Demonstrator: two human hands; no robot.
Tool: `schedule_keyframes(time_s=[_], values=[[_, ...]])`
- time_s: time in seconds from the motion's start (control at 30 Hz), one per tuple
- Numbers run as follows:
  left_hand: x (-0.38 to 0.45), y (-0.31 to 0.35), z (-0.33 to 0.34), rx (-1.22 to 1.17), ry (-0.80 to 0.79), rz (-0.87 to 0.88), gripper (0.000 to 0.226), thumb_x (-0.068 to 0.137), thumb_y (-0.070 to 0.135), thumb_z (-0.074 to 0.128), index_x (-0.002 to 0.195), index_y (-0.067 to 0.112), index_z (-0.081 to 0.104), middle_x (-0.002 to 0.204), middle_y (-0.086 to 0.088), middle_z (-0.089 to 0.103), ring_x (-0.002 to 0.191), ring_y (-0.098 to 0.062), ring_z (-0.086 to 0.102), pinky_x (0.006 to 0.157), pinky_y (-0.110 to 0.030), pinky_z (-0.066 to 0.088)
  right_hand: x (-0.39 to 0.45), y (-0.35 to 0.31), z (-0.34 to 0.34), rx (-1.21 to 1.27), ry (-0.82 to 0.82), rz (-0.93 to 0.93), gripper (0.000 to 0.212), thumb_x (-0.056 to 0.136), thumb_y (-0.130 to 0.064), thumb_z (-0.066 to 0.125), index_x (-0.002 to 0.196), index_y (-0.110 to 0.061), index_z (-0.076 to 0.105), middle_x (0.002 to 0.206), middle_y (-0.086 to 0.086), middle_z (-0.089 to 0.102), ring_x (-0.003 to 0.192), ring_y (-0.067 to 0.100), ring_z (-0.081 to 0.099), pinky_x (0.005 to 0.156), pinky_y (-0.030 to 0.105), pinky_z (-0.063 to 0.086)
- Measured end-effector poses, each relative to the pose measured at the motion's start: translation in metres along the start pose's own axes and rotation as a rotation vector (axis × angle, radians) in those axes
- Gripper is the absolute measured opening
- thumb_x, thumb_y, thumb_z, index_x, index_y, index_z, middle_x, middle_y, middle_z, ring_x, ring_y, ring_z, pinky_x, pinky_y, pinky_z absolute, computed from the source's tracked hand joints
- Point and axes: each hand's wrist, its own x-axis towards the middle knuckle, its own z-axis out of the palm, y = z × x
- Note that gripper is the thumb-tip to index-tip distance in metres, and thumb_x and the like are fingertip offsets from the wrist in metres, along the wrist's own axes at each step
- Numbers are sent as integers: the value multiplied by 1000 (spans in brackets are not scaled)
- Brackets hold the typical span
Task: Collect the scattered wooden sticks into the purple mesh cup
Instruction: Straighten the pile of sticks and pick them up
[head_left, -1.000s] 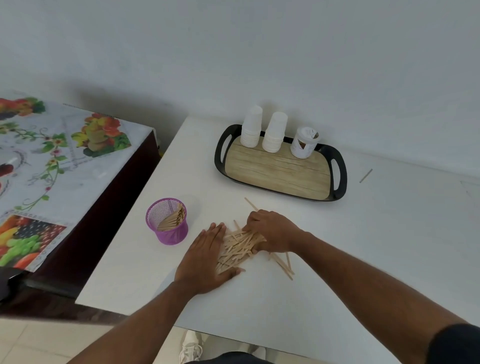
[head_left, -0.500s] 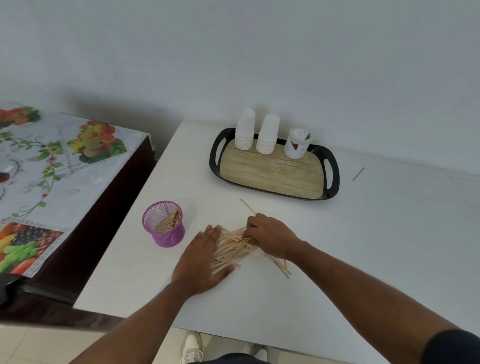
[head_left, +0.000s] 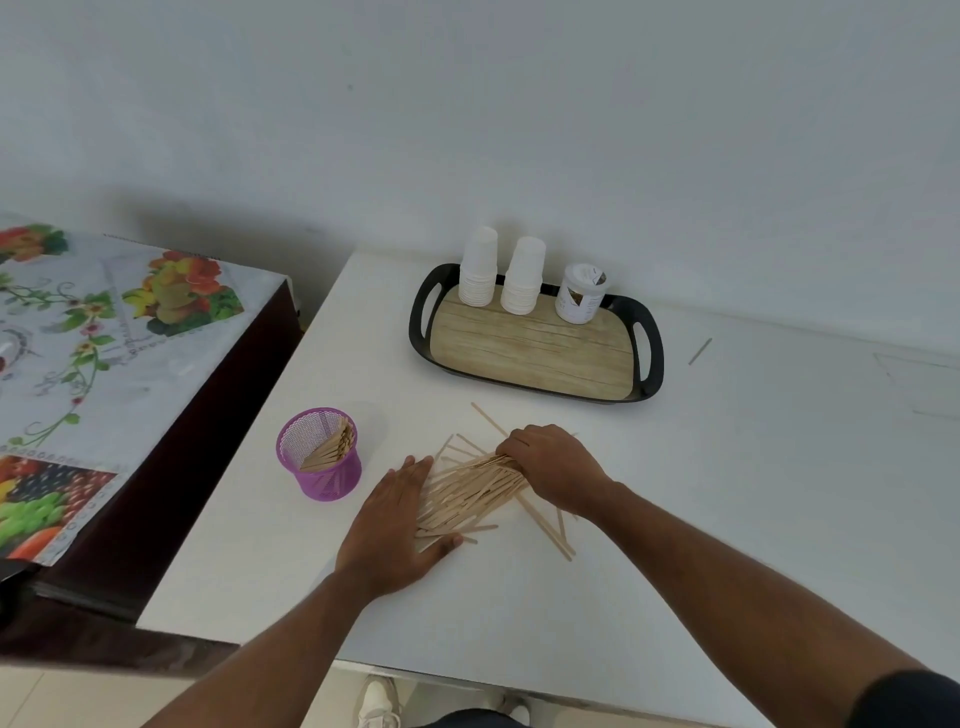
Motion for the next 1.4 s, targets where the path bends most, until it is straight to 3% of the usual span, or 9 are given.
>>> schedule_keyframes(time_s=[0.27,0.4,0.5,0.6,0.8,0.87,0.97,1.2,1.4], values=[[-1,-2,1,-5,-7,-8,105,86,84,46,162,19,15,167,-2,28,157,-15,16,128,-35,15,-9,2,0,278,41,229,22,104,-11,52,120,-17,66,109,-2,69,97,17,59,87,31,47],[3,-2,2,4,18,-5,105,87,82,46,163,18,14,169,-1,22,158,-14,6,128,-32,2,-12,-1,-1,461,65,375,21,98,-3,50,91,-20,61,84,-8,61,76,11,54,72,27,41],[15,16,0,-48,109,8,93,95,72,46,162,15,19,170,2,18,159,-14,-2,128,-36,-5,-12,-4,-1,532,68,430,22,95,2,49,88,-16,60,83,-4,63,77,15,57,70,31,45],[31,57,2,-289,145,-130,81,98,63,46,161,18,23,169,2,22,158,-11,-1,129,-41,2,-9,-8,-1,558,83,461,17,99,-2,51,94,-14,62,89,-2,67,82,19,60,75,33,49],[57,128,2,-1063,263,-790,85,89,57,68,156,29,24,161,7,33,148,-20,33,115,-43,40,-1,-17,-2,591,135,530,17,102,-8,49,94,-12,63,87,1,67,78,17,61,72,33,50],[62,133,3,-1156,203,-789,90,86,59,70,157,32,21,159,14,32,146,-15,33,115,-49,40,1,-21,-3,613,159,549,17,104,-13,50,95,-11,64,87,1,67,77,16,61,70,32,50],[74,136,4,-1311,130,-713,78,83,56,74,148,30,38,142,20,48,138,-7,40,108,-35,40,3,-30,-4,587,164,496,13,102,-12,54,94,-11,64,85,-1,65,74,16,60,68,33,51],[109,133,7,-1686,234,-928,28,102,28,61,124,12,56,122,-9,71,114,-21,68,107,-44,51,10,-44,14,415,176,461,9,100,-14,56,100,-15,65,90,-1,62,81,15,56,69,26,42],[114,130,4,-1785,273,-991,28,110,21,46,129,3,50,117,-16,68,103,-24,68,95,-42,56,8,-36,25,334,152,327,26,99,-8,58,124,-10,64,111,7,67,97,22,57,82,27,44]])
